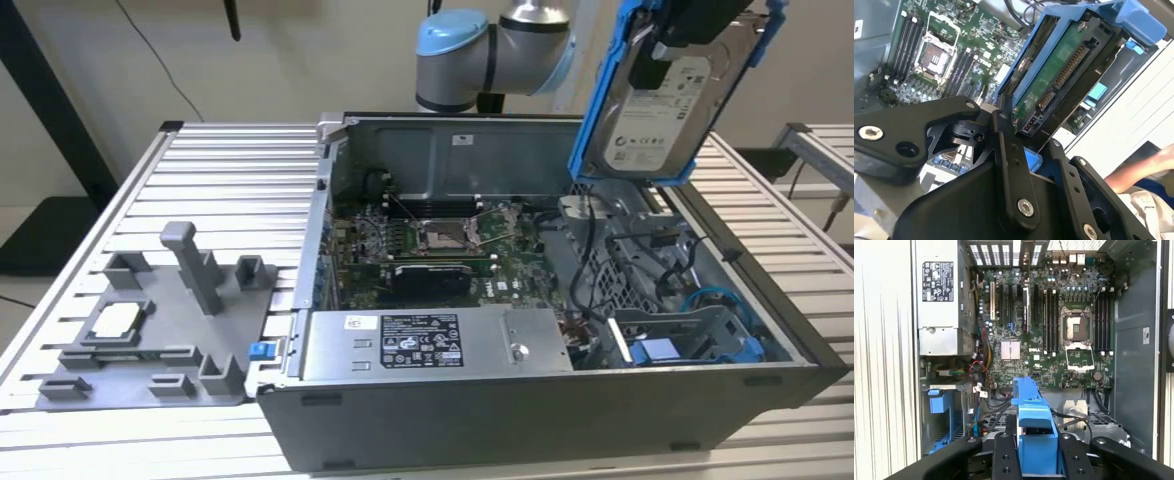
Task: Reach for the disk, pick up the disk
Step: 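Pick up the disk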
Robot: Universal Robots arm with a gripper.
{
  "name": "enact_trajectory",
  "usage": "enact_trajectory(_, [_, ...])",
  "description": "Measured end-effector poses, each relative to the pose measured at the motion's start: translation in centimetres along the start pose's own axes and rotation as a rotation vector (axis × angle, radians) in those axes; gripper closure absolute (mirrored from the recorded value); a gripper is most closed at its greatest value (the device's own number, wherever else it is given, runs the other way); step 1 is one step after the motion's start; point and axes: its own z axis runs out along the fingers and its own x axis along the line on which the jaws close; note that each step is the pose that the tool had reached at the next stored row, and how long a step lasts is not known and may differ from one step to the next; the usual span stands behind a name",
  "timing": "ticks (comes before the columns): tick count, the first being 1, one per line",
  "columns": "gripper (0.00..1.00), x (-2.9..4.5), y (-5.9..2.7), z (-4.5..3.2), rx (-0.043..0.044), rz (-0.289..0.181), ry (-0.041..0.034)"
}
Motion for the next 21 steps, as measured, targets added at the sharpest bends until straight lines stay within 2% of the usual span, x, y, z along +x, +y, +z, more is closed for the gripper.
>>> enact_trajectory(5, [1.00,0.66,-0.03,0.09,0.0000,0.000,-0.0002])
enact_trajectory(16, [1.00,0.71,-0.03,0.09,0.0000,0.000,0.0000])
enact_trajectory(21, [1.00,1.07,-0.05,0.13,0.0000,0.000,0.0000])
